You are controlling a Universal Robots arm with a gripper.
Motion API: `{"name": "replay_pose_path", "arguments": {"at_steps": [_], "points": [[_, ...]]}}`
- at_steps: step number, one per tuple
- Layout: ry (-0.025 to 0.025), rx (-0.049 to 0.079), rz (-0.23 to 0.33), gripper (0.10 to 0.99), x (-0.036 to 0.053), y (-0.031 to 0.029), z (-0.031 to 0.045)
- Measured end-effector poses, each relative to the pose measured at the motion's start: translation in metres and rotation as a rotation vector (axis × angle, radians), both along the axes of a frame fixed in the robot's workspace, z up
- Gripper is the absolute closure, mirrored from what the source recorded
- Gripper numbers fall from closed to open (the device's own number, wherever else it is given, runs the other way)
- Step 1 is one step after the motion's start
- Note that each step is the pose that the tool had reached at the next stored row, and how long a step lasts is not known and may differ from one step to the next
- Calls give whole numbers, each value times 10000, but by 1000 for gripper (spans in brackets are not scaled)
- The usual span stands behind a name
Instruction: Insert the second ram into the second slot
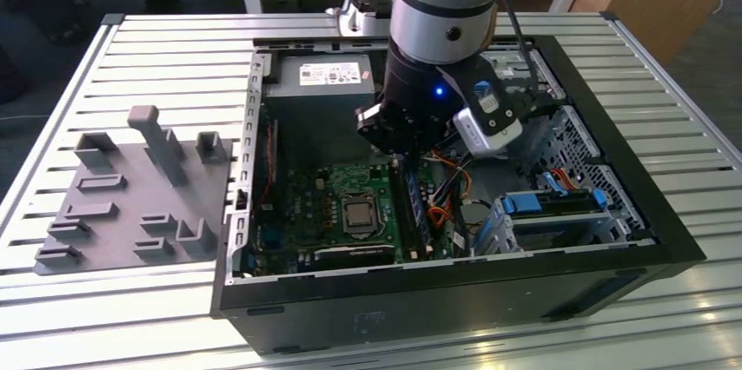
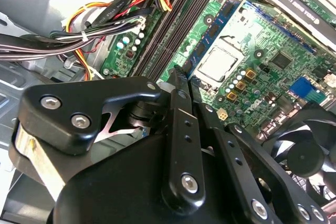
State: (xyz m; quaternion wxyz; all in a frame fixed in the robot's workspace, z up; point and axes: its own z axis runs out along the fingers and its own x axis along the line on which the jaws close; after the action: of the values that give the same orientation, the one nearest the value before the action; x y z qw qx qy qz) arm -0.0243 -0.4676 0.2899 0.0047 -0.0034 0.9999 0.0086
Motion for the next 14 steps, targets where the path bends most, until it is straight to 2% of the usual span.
{"name": "replay_pose_path", "arguments": {"at_steps": [14], "points": [[0,0,0,949,0,0,-68]]}}
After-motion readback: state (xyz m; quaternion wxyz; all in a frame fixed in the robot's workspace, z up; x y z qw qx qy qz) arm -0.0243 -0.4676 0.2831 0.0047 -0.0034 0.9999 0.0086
